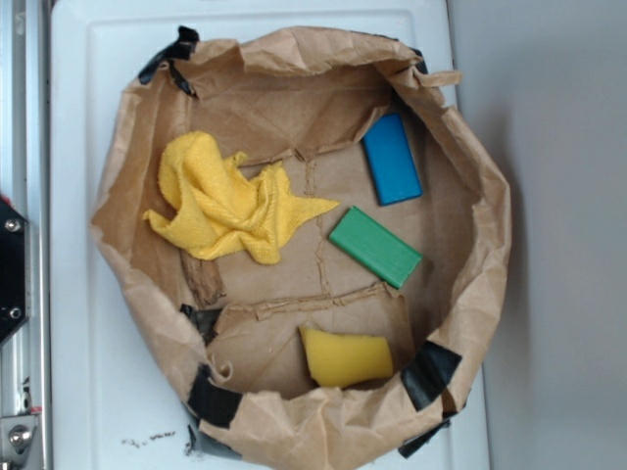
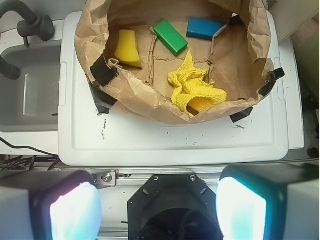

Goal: Grab the yellow cloth.

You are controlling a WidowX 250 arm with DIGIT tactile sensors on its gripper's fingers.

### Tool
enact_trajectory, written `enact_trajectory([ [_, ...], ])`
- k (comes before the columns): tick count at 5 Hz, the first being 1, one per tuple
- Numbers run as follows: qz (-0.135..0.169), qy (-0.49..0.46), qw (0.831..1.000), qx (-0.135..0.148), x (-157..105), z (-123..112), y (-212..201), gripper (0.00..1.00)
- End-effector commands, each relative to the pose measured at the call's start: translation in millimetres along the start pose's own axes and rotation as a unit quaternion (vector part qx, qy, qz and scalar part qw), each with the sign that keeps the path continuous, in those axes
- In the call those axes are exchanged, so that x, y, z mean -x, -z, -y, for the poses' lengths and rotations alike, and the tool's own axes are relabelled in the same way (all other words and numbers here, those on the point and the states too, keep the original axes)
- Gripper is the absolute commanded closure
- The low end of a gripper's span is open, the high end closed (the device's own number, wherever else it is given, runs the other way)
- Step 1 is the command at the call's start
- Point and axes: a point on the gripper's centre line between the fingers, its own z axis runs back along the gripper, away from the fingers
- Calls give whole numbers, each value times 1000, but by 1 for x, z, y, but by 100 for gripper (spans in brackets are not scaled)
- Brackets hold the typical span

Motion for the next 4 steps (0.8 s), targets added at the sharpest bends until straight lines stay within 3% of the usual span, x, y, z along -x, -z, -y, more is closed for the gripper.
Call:
enact_trajectory([
  [1, 0, 0, 1000, 0, 0, 0, 0, 0],
  [2, 7, -18, 1000, -1, -16, 2, 5, 0],
  [3, 36, -1, 999, -11, -9, -13, 12, 0],
  [4, 36, -1, 999, -11, -9, -13, 12, 0],
])
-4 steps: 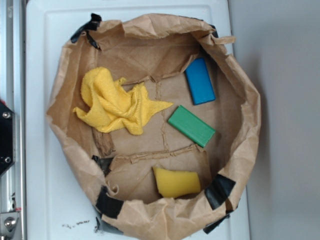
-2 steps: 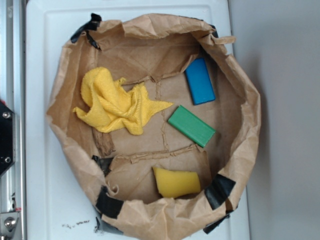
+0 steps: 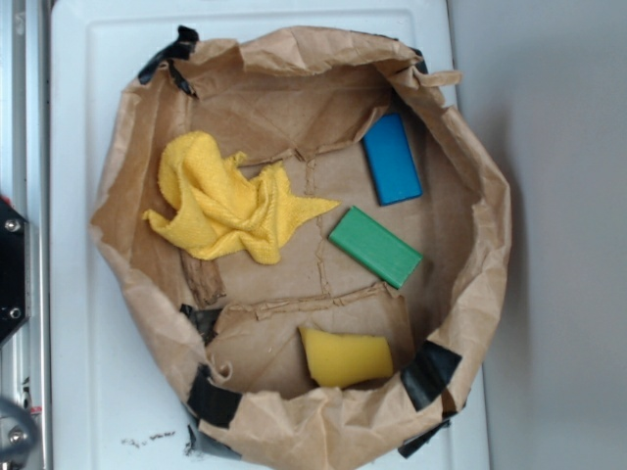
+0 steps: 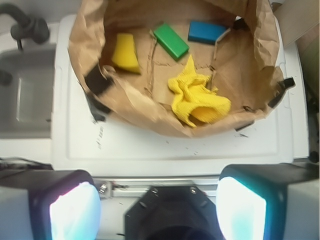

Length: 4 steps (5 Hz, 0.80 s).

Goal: Grab the yellow cloth.

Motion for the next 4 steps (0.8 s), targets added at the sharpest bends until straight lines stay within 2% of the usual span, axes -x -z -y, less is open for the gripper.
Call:
enact_trajectory([
  [1, 5, -3, 1000, 1, -3, 0, -2, 0],
  [2, 5, -3, 1000, 1, -3, 0, -2, 0],
  [3, -13, -20, 1000, 14, -49, -3, 26, 0],
  [4, -15, -40, 999, 2, -86, -10, 53, 0],
])
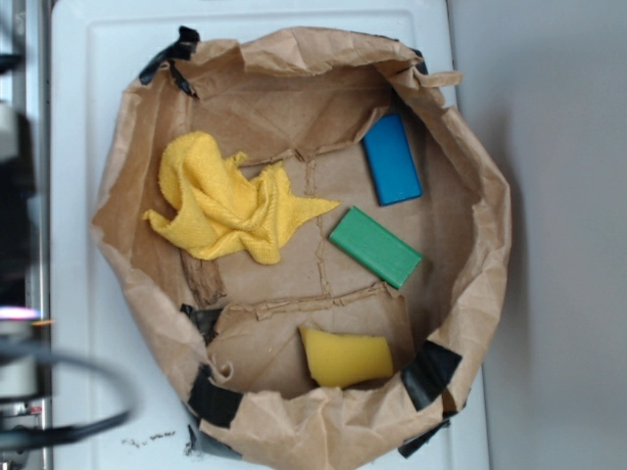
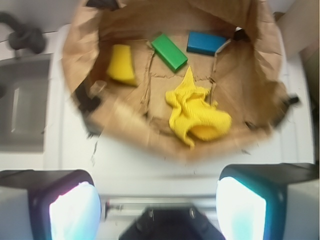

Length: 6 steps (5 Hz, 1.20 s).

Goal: Grab the yellow cloth.

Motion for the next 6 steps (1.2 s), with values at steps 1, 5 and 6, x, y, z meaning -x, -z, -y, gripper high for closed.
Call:
enact_trajectory([
  [1, 25, -52, 998, -34, -60, -16, 37, 0],
  [5, -42, 11, 993, -106, -27, -50, 150, 0],
  [6, -66, 11, 989, -133, -30, -45, 154, 0],
])
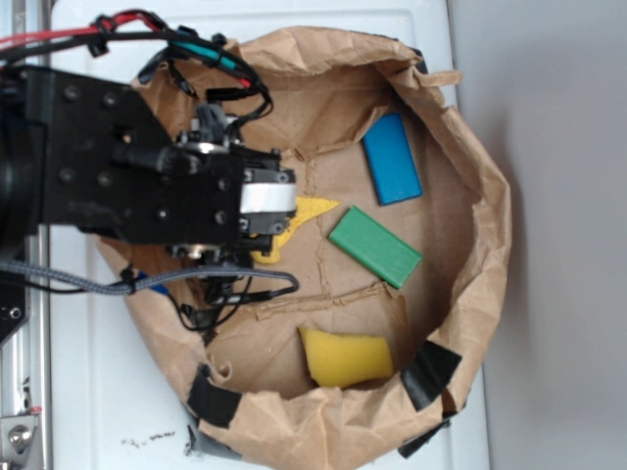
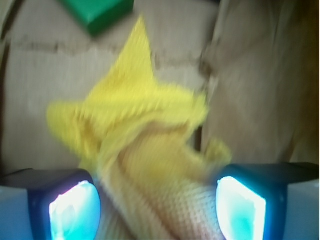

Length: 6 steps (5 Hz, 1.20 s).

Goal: Grab the yellow cloth.

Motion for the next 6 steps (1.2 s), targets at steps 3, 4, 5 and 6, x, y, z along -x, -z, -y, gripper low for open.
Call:
enact_trajectory([
  [3, 20, -38, 999, -24, 17, 4, -1, 100],
  [4, 27, -40, 999, 1, 15, 6, -9, 100],
  [5, 34, -44, 998, 24, 11, 5, -20, 100],
  [6, 60, -75, 994, 59, -2, 4, -44, 100],
])
